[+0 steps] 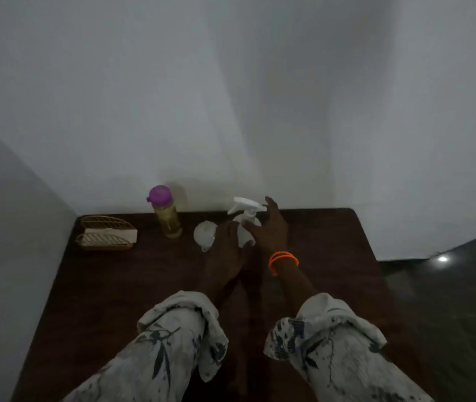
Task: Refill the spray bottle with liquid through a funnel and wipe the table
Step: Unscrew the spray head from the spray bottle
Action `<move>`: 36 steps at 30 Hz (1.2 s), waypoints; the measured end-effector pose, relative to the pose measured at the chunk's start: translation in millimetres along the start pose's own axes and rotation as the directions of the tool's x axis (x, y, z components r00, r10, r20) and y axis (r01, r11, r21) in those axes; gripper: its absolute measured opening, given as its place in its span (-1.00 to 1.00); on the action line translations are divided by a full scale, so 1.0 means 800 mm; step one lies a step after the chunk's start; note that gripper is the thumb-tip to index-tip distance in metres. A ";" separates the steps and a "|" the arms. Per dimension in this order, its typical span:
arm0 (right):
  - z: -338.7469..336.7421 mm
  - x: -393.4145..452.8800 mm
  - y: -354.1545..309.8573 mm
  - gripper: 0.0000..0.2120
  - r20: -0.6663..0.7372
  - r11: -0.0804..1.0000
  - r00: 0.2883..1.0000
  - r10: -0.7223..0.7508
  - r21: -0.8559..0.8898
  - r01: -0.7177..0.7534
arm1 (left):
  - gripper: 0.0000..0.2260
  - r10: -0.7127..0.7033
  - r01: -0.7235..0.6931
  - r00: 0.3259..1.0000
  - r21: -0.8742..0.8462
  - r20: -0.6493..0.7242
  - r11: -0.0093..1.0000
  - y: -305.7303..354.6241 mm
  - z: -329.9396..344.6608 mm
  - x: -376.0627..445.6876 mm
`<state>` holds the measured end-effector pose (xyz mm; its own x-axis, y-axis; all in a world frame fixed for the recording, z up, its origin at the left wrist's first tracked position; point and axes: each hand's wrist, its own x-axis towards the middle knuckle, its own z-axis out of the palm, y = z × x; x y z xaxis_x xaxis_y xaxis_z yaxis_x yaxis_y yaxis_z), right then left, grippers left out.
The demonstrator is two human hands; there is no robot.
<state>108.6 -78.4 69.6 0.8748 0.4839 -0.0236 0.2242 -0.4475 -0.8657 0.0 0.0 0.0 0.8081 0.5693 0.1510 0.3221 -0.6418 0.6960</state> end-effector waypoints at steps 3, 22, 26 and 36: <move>0.008 0.011 0.006 -0.30 -0.046 0.998 0.998 -0.037 0.057 0.040 | -0.39 0.012 -0.013 1.000 -0.024 -0.020 1.000 -0.005 0.013 0.013; -0.019 -0.047 -0.029 -0.62 0.027 0.982 0.999 0.046 0.183 -0.050 | -0.24 -0.111 0.120 0.992 -0.190 0.054 0.974 0.042 -0.053 -0.038; -0.030 -0.086 -0.047 -0.66 0.085 0.974 0.995 0.060 0.215 -0.077 | -0.30 -0.110 0.128 0.990 -0.246 0.083 0.961 0.046 -0.071 -0.074; -0.047 -0.146 -0.079 -0.76 0.348 0.979 0.937 -0.001 0.193 -0.071 | -0.46 -0.198 0.255 0.958 -0.305 0.206 0.918 0.052 -0.118 -0.157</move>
<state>8.8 -135.0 145.7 0.6703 0.7158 -0.1956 0.0743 -0.3270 -0.9421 -134.3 -49.8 76.1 0.8125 0.5664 -0.1379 0.3513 -0.2871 0.8911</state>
